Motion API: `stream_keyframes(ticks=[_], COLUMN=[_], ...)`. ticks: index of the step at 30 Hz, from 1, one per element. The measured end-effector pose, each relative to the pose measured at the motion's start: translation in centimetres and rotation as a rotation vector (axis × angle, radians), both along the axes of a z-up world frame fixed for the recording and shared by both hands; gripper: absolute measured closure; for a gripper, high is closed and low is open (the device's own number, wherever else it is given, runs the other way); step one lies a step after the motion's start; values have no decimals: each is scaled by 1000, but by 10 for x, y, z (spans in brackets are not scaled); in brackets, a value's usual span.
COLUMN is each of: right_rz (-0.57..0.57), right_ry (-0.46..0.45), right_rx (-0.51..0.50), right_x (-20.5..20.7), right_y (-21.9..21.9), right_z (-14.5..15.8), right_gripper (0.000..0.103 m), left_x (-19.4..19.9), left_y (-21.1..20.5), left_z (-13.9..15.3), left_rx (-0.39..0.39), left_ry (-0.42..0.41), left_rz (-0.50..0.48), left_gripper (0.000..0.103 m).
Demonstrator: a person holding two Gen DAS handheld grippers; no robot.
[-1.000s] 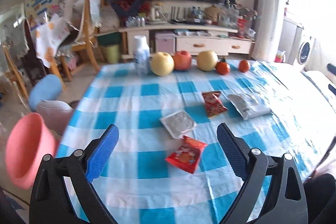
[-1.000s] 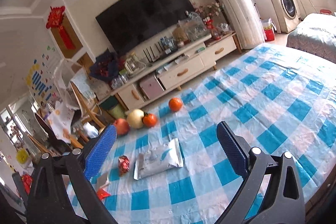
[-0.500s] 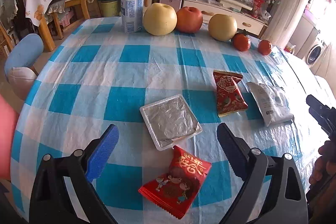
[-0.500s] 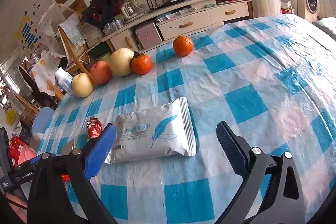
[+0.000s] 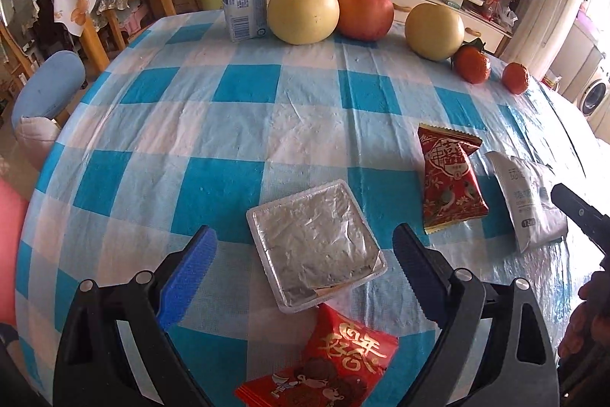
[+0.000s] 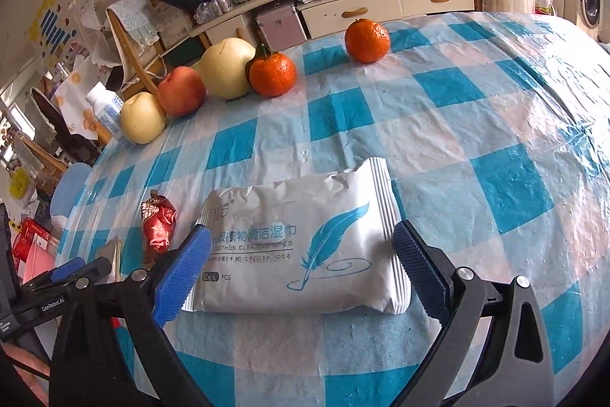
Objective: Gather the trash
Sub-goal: 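Grasp the foil tray with the left tool while the right tool grasps the white wipes pack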
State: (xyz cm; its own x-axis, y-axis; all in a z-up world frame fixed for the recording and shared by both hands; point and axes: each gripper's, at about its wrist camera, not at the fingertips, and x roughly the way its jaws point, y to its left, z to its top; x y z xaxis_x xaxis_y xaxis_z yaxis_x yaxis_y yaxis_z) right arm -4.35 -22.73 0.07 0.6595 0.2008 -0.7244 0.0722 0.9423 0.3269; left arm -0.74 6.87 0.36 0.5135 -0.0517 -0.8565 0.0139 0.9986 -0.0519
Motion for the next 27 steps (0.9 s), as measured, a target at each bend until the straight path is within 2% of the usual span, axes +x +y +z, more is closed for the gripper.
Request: stream_keyframes(ticks=[1, 3, 6, 9, 13, 15, 18, 24, 27], right_rz=[19, 57, 152, 277, 454, 463, 405, 327, 337], right_ry=[2, 2, -4, -17, -75, -131, -166, -169, -147], right_rx=[-6, 8, 29, 30, 38, -12, -88, -263, -281], right_x=[0, -3, -10, -22, -38, -43, -39, -17, -2], right_y=[3, 9, 23, 44, 70, 73, 65, 47, 43], right_z=[0, 2, 6, 9, 21, 32, 40, 32, 23], right_gripper=[6, 6, 6, 6, 6, 6, 6, 6, 6], left_x=[1, 2, 1, 1, 2, 2, 1, -1, -2], left_y=[-1, 0, -2, -3, 0, 1, 1, 5, 6], left_z=[-3, -7, -8, -7, -6, -5, -5, -4, -3], left_rx=[4, -18, -6, 2, 8, 14, 27, 27, 25], left_ry=[11, 18, 13, 9, 3, 1, -6, -20, -26], left_rz=[3, 9, 8, 4, 11, 10, 3, -12, -20], left_gripper=[20, 20, 20, 21, 28, 31, 36, 47, 50])
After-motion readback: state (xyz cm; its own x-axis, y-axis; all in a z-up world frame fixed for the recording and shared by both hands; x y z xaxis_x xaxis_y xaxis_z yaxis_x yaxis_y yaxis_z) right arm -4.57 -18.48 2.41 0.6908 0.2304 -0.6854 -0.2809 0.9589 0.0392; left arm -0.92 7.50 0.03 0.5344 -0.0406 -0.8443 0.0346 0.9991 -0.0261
